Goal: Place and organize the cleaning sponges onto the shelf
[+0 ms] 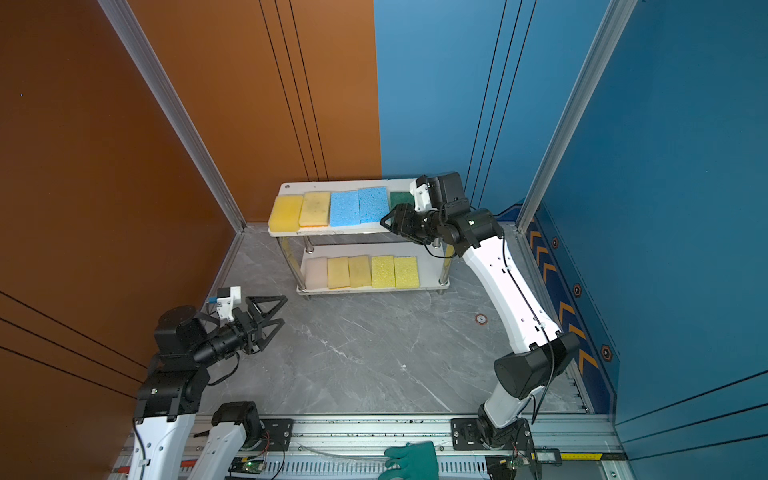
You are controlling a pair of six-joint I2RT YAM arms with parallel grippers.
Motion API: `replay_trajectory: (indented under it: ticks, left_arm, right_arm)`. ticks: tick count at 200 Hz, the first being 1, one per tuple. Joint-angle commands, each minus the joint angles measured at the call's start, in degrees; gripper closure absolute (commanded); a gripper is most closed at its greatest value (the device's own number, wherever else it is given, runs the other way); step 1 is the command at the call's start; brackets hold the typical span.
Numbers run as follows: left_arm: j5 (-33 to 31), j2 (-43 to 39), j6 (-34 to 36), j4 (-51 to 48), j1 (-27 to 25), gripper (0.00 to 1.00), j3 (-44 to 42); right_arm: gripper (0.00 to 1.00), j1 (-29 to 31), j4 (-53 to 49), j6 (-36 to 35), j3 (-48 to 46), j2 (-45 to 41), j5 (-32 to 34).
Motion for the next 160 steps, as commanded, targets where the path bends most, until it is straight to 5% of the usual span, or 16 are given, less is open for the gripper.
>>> replay_trajectory:
  ticks: [1, 139, 160]
  left_arm:
    - [0.0, 0.3, 1.8, -0.3, 0.3, 0.02, -0.5]
    - [2.9, -0.5, 2.8, -1.0, 0.5, 0.02, -0.5]
    - [2.9, -1.1, 3.0, -1.3, 0.6, 0.02, -0.7]
  right_arm:
    - [0.43, 1.0, 0.3, 0.0, 0.8, -1.8, 0.1]
    - [0.36, -1.6, 0.3, 2.1, -16.1, -23.3, 5.9]
    - [0.21, -4.0, 0.1, 2.5, -18.8, -26.5, 6.1]
